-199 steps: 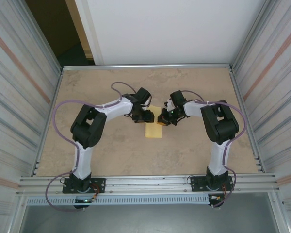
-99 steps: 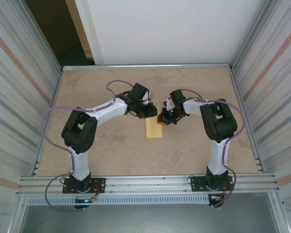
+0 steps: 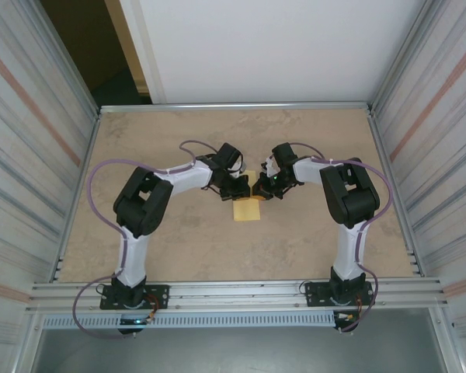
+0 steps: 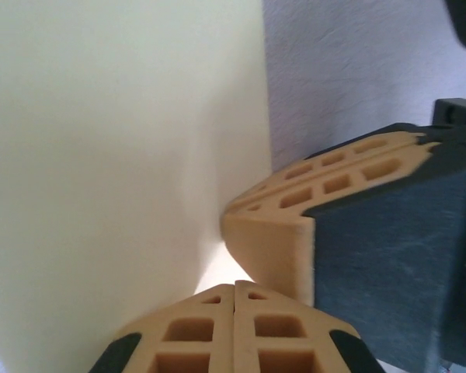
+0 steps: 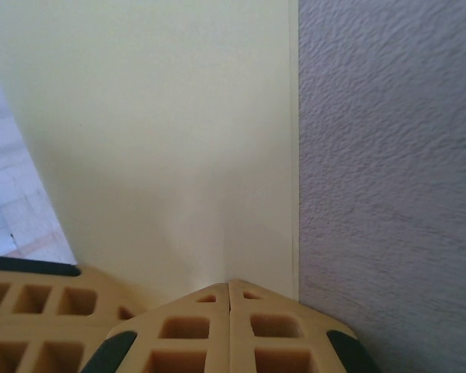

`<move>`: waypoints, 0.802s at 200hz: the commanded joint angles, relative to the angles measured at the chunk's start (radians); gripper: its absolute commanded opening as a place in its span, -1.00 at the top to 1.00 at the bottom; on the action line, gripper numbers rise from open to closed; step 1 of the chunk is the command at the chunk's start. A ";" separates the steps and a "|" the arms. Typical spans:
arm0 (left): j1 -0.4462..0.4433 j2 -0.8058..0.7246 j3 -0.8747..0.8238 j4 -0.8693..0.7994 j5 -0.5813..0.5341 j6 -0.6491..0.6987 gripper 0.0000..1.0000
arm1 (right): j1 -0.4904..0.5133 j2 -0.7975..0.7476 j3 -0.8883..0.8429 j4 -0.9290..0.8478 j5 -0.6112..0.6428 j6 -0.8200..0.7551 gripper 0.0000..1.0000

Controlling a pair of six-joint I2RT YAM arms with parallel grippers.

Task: Fold a paper plane with a square sheet of paper (pick it up from the middle)
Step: First fold the square sheet of paper in half at the center of the table.

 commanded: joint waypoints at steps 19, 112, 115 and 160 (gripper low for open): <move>0.009 0.029 0.033 -0.013 0.019 0.006 0.91 | 0.010 0.125 -0.059 -0.113 0.260 -0.020 1.00; 0.070 0.054 -0.066 0.040 0.043 0.011 0.90 | 0.011 0.153 -0.047 -0.162 0.327 -0.046 1.00; 0.074 0.051 -0.072 0.043 0.046 0.015 0.90 | 0.010 0.153 -0.047 -0.163 0.330 -0.047 1.00; 0.127 -0.034 -0.180 0.053 0.075 0.088 0.86 | -0.003 0.160 -0.062 -0.184 0.372 -0.064 1.00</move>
